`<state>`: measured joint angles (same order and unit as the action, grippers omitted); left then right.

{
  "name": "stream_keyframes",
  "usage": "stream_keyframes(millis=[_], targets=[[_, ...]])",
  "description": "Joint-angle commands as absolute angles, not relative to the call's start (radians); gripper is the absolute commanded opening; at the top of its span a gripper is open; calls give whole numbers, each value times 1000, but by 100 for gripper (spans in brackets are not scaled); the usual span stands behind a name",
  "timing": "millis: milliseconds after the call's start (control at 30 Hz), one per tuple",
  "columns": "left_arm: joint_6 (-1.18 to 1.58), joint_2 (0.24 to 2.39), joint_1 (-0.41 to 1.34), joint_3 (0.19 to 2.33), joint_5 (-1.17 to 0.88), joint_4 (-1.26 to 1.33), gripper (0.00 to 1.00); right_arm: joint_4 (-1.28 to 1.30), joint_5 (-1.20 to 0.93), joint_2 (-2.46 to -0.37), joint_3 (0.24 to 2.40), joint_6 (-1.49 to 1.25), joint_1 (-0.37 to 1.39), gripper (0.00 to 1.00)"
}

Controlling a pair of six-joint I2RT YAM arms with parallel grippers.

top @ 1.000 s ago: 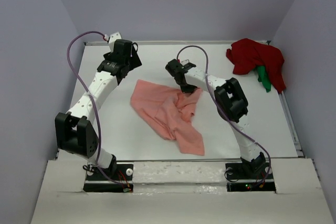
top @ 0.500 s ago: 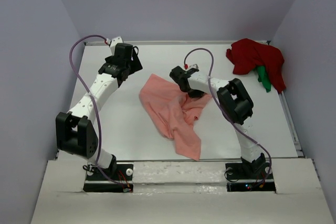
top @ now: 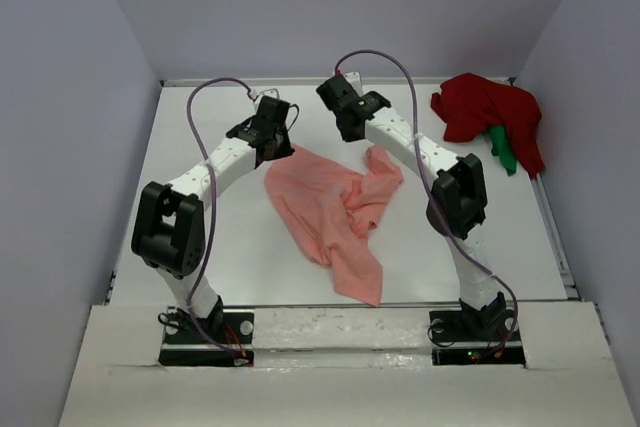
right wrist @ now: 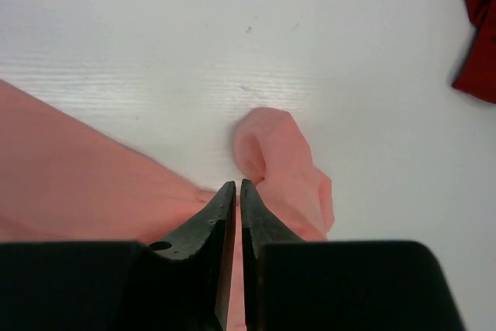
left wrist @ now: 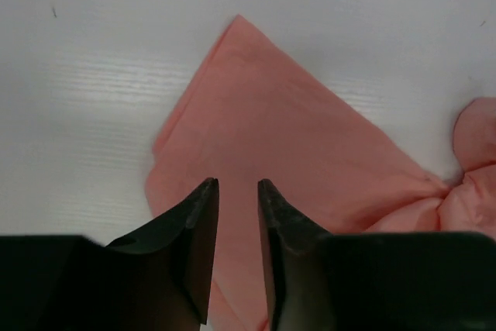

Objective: Fold and stack the t-shirts

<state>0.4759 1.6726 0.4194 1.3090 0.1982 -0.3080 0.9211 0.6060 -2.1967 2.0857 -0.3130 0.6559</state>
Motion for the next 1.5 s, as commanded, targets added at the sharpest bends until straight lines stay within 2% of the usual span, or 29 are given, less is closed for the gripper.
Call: stream_keyframes(millis=[0, 33, 67, 200, 333, 367, 400, 500, 533, 833, 1067, 1467], targets=[[486, 1704, 437, 1296, 166, -290, 22, 957, 554, -2131, 2242, -237, 664, 7], [497, 1716, 436, 1295, 166, -285, 8, 978, 552, -2134, 2279, -236, 655, 0], [499, 1723, 436, 1296, 166, -284, 1, 994, 551, -2140, 2345, -218, 655, 0], [506, 1770, 436, 1316, 167, -282, 0, 1026, 444, -2137, 2431, -203, 601, 0], [485, 1830, 434, 1377, 172, -281, 0, 1023, 362, -2112, 2384, -192, 588, 0], [477, 1836, 431, 1387, 173, -272, 11, 1020, 348, -2109, 2366, -193, 588, 0], [463, 1844, 430, 1394, 175, -267, 44, 1020, 342, -2103, 2347, -198, 588, 0], [440, 1908, 396, 1472, 155, -285, 60, 982, 304, -2048, 2234, -204, 588, 0], [421, 1951, 387, 1503, 129, -291, 62, 947, 296, -2031, 2205, -204, 588, 0], [336, 2129, 325, 1788, 87, -374, 64, 925, 316, -1953, 2070, -195, 578, 0], [316, 2259, 301, 1962, 32, -437, 64, 919, 298, -1901, 2085, -206, 578, 0], [328, 2273, 301, 1950, 37, -485, 63, 925, 290, -1907, 2135, -210, 541, 0]])
